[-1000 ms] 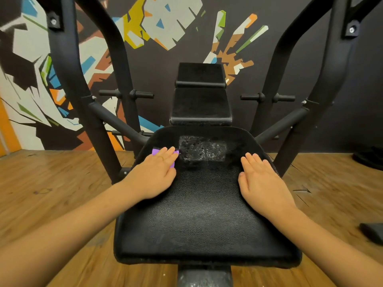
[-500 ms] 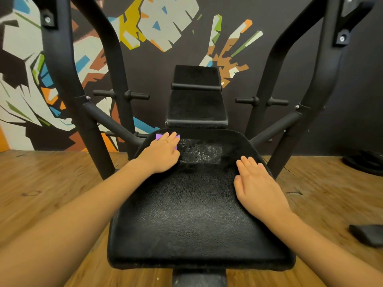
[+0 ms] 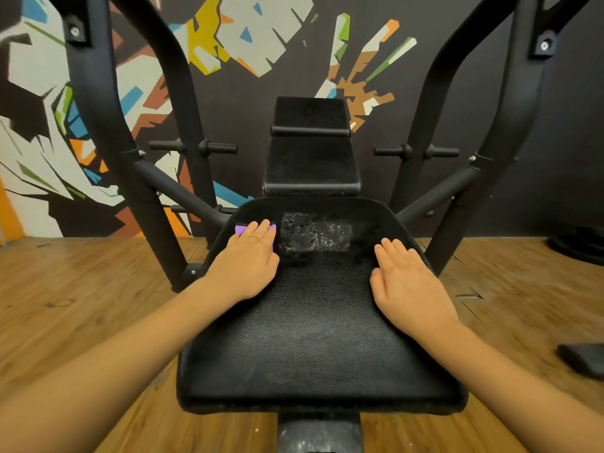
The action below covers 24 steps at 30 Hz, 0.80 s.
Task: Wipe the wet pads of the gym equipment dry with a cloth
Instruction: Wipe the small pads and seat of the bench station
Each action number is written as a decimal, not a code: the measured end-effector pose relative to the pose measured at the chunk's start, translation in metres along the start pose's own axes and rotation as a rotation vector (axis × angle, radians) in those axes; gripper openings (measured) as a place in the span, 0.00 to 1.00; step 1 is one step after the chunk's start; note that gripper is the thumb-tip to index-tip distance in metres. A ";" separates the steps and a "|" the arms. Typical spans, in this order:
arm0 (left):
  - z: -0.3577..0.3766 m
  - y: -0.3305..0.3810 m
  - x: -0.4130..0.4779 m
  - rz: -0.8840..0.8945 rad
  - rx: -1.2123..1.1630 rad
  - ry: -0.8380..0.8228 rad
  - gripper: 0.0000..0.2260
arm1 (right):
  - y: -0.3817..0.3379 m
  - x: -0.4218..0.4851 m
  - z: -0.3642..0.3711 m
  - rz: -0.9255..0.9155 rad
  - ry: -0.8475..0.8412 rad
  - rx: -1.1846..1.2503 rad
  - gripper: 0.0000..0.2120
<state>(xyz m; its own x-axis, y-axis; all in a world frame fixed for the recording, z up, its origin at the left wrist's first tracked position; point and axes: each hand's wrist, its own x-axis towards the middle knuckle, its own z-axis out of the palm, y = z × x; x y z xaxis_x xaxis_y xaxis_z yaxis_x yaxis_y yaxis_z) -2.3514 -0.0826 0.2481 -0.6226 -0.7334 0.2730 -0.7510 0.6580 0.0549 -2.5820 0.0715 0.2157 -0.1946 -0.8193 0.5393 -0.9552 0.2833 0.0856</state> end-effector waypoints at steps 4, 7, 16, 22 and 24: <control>0.011 0.015 -0.042 0.063 -0.009 0.025 0.28 | 0.000 0.000 0.002 -0.007 0.013 -0.006 0.29; 0.014 0.019 -0.053 0.109 -0.013 0.017 0.35 | 0.000 0.000 0.001 -0.009 0.013 -0.009 0.27; 0.010 0.035 -0.027 0.061 -0.007 0.012 0.27 | -0.001 -0.001 -0.001 0.005 -0.002 0.008 0.29; 0.028 0.045 -0.070 0.205 0.014 0.049 0.35 | -0.001 0.001 0.000 -0.005 0.003 0.008 0.26; 0.017 0.036 -0.054 0.186 0.015 0.033 0.36 | -0.001 0.001 -0.001 0.000 -0.002 0.024 0.27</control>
<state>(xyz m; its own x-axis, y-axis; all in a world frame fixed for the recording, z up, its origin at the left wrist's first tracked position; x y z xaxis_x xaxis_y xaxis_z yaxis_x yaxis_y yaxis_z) -2.3487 -0.0222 0.2187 -0.7436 -0.5932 0.3086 -0.6270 0.7789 -0.0136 -2.5815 0.0706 0.2172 -0.1951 -0.8203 0.5377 -0.9603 0.2713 0.0654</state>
